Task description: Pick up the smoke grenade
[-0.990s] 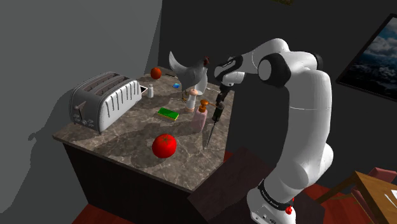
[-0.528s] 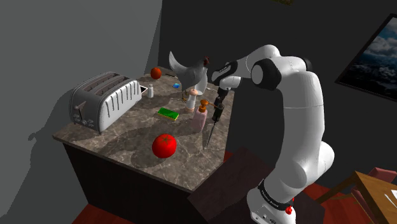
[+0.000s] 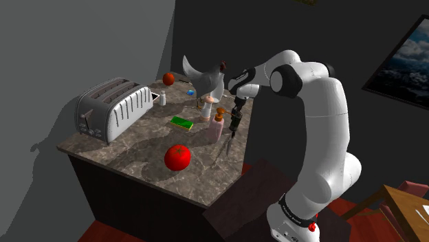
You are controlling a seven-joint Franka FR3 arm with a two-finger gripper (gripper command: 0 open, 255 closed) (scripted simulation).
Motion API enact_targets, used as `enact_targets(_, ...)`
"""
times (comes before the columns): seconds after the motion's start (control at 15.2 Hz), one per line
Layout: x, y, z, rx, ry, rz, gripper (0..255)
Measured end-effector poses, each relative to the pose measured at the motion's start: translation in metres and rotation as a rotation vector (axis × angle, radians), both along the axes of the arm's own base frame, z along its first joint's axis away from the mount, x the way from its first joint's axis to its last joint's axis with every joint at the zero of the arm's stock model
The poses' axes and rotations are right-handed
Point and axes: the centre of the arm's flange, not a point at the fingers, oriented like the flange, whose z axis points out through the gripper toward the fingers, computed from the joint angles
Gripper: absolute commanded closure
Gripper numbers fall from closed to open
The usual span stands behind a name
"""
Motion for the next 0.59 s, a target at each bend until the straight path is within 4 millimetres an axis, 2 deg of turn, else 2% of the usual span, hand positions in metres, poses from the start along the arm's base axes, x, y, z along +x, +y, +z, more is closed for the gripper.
enact_targets(0.33, 0.000, 0.000, 0.000, 0.000, 0.000, 0.000, 255)
enact_targets(0.59, 0.001, -0.001, 0.015, 0.000, 0.000, 0.000, 255)
